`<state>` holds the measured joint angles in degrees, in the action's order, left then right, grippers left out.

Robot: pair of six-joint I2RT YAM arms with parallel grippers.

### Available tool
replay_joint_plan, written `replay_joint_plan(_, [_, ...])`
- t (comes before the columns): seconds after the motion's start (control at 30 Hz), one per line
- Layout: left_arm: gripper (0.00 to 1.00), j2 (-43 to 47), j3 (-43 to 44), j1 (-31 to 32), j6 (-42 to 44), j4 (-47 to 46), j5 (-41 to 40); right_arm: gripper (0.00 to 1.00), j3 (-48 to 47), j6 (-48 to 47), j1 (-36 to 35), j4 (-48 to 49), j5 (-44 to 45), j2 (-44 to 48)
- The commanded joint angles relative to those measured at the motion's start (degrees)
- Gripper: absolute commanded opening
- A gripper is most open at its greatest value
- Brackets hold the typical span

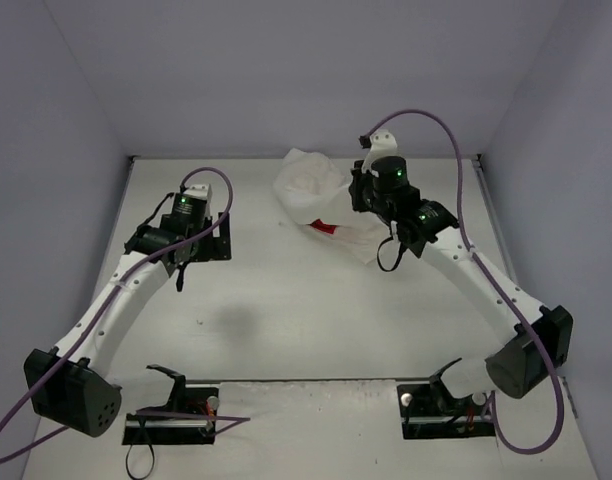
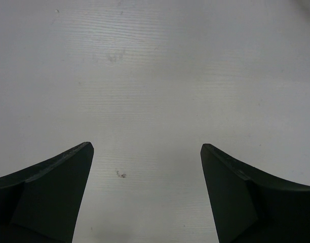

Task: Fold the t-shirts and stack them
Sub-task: Flatten out the tshirt

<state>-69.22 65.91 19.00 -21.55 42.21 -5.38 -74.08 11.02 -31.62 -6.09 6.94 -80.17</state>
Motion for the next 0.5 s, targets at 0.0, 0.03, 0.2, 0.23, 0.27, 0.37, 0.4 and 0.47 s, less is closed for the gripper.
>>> replay_joint_plan(0.0, [0.84,1.9,3.7,-0.5,-1.2,-3.5,-1.1,0.00,-13.7,-5.8,-0.6,1.4,-7.8,-5.1])
replay_joint_plan(0.03, [0.84,2.9,4.0,-0.8,-1.2,-3.7,-1.4,0.00,-20.6,-5.8,-0.8,1.3,-11.1,-8.7])
replay_joint_plan(0.2, [0.84,6.3,5.8,-1.8,-1.4,-3.8,-3.6,0.00,-51.0,-5.4,-4.0,1.1,-19.3,-27.9])
replay_joint_plan(0.23, [0.84,6.9,6.2,-1.9,-1.4,-3.9,-3.8,0.00,-59.4,-5.3,-5.2,1.1,-21.2,-32.0])
replay_joint_plan(0.27, [0.84,7.4,6.8,-2.1,-1.5,-3.8,-3.8,0.00,-69.4,-5.2,-5.7,1.2,-23.1,-36.5])
replay_joint_plan(0.37, [0.84,8.6,7.7,-2.4,-1.3,-3.8,-3.5,0.00,-85.1,-3.0,-6.9,7.5,-27.2,-42.2])
replay_joint_plan(0.4, [0.84,9.3,8.2,-2.5,-0.9,-3.8,-3.4,0.00,-83.3,-1.4,-6.7,15.8,-27.4,-40.9])
replay_joint_plan(0.47, [0.84,9.9,8.6,-2.6,-0.4,-3.9,-3.6,0.00,-77.2,1.0,-6.3,23.8,-28.0,-36.7])
